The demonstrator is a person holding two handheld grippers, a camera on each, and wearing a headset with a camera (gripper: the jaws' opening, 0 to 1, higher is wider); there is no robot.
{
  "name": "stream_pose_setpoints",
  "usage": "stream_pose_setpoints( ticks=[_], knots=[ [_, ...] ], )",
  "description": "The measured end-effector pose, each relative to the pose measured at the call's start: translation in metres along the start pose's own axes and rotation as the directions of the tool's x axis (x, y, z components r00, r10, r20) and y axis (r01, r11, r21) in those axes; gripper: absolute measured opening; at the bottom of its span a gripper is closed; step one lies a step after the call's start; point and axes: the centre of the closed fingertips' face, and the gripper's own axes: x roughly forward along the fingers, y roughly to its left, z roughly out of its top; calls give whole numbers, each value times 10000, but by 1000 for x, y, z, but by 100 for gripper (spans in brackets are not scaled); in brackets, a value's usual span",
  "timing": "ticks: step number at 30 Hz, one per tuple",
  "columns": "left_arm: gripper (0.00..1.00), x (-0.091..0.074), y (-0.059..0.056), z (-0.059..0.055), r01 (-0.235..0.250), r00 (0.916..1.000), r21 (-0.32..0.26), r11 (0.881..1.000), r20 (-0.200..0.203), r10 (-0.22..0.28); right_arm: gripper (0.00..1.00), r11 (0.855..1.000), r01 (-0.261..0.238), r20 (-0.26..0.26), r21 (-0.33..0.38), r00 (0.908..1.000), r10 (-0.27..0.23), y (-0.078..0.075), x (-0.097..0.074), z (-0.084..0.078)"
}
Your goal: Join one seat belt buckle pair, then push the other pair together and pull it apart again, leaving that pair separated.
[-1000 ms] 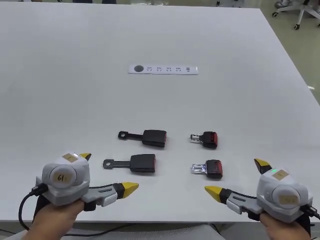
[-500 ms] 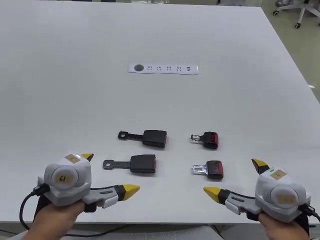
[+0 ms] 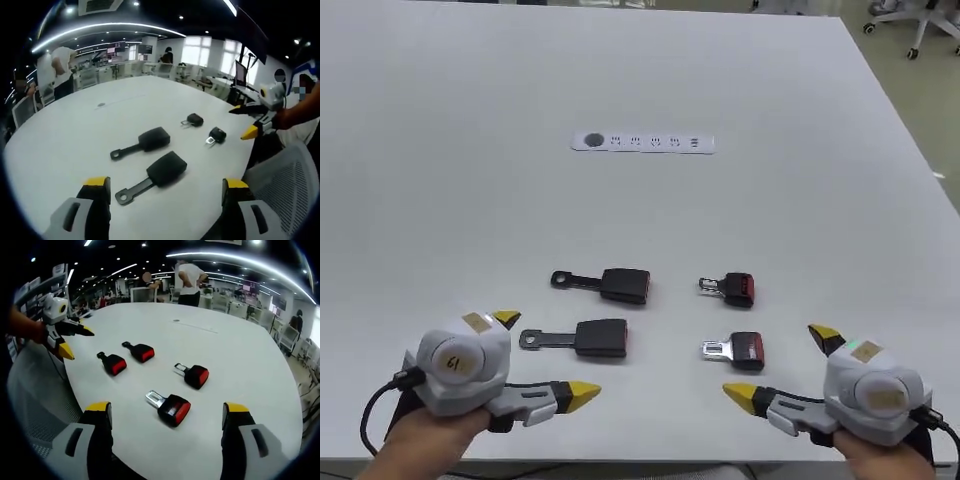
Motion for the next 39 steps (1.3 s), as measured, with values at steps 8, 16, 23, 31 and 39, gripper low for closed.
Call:
stream_pose_setpoints(
  ticks=[8, 16, 23, 31, 39],
  knots=[
    [93, 13, 0, -1, 291, 9995, 343, 9990, -119, -287, 91, 9972, -688, -428, -305, 9968, 674, 6, 11, -5],
    [87, 26, -7, 3, 891, 9952, 810, 9927, -477, -854, 90, 9873, -1459, -935, -623, 9858, 1398, 13, 19, -7],
    [83, 38, -7, 6, 1217, 9908, 1145, 9859, -731, -1138, 88, 9810, -1829, -1216, -650, 9772, 1741, 6, 33, -13],
    [79, 50, -4, 7, 1641, 9838, 1504, 9749, -975, -1506, 83, 9682, -2335, -1588, -902, 9631, 2175, 4, 42, -16],
    [73, 61, -6, 3, 2074, 9740, 1762, 9623, -1293, -1862, 81, 9494, -2935, -2032, -1121, 9420, 2672, 1, 48, -22]
  ],
)
